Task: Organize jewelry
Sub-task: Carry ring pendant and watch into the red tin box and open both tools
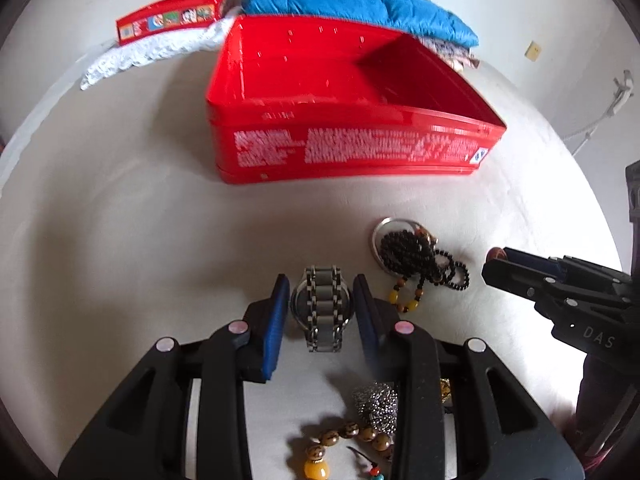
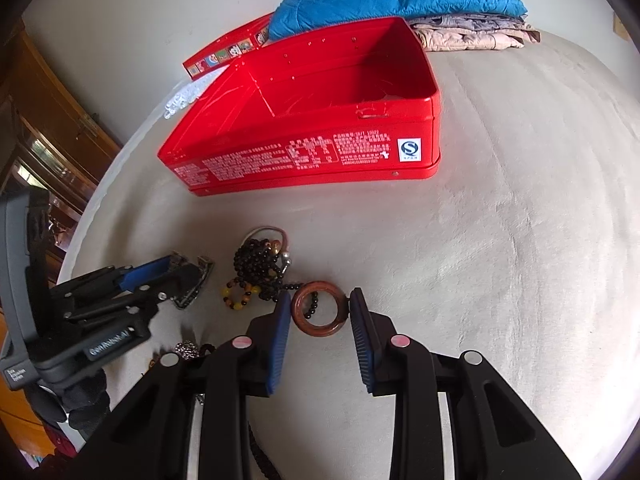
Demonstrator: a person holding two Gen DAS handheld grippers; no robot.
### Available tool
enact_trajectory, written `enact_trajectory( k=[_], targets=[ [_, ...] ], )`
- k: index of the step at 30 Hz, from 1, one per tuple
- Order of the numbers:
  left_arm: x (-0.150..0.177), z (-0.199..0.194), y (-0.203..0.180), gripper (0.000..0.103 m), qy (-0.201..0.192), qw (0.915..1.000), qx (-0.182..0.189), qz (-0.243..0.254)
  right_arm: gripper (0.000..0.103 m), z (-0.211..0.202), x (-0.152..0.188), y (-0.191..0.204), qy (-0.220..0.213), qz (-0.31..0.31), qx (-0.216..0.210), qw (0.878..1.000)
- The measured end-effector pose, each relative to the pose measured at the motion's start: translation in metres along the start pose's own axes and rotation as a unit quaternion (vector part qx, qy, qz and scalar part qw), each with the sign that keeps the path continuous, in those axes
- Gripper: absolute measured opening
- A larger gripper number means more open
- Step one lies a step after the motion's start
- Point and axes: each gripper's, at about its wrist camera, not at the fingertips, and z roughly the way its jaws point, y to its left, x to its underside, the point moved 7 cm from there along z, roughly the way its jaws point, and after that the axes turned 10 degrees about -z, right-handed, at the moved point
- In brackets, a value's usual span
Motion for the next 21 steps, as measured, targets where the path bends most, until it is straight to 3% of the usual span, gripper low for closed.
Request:
enact_trajectory(
  k=[21],
  targets=[
    [-0.031, -0.066, -0.006, 0.031, -0.072, 0.9973, 0.014, -0.004, 0.030, -0.031, -0.022, 0.004, -0.024, -0.013, 0.006, 1.000]
  ],
)
